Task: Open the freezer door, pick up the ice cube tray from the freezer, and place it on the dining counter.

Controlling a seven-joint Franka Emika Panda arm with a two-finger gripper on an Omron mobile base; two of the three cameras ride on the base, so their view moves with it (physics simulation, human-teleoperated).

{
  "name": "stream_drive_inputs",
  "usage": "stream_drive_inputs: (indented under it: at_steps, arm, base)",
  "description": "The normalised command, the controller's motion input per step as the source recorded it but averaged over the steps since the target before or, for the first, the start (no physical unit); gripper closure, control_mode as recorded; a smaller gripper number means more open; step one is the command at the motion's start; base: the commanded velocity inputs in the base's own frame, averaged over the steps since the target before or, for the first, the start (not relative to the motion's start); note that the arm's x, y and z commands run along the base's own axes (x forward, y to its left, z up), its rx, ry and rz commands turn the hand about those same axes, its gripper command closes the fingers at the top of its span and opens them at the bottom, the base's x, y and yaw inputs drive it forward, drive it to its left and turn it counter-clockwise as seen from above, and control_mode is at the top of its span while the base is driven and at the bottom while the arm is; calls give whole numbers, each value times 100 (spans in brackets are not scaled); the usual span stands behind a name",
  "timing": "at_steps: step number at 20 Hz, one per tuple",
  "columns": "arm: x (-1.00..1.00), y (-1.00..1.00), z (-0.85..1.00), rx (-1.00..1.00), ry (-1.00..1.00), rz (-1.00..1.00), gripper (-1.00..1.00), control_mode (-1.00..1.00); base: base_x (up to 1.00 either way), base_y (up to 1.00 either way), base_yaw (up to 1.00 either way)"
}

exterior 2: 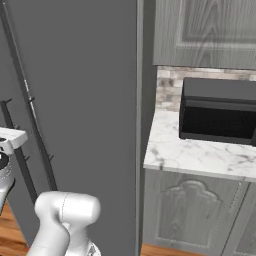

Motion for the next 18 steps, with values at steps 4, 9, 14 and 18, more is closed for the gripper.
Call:
stream_drive_inputs:
  at_steps: [4,9,14,18]
  arm:
    - [-77,39,0,-3,-4,4,100,-100]
    - [-67,45,0,-4,-5,7,100,-100]
    - [-61,60,0,-5,-2,15,100,-100]
    - [-47,67,0,-5,-2,19,100,-100]
  base:
    - [0,0,0]
    - [0,0,0]
    - [0,0,0]
    - [0,0,0]
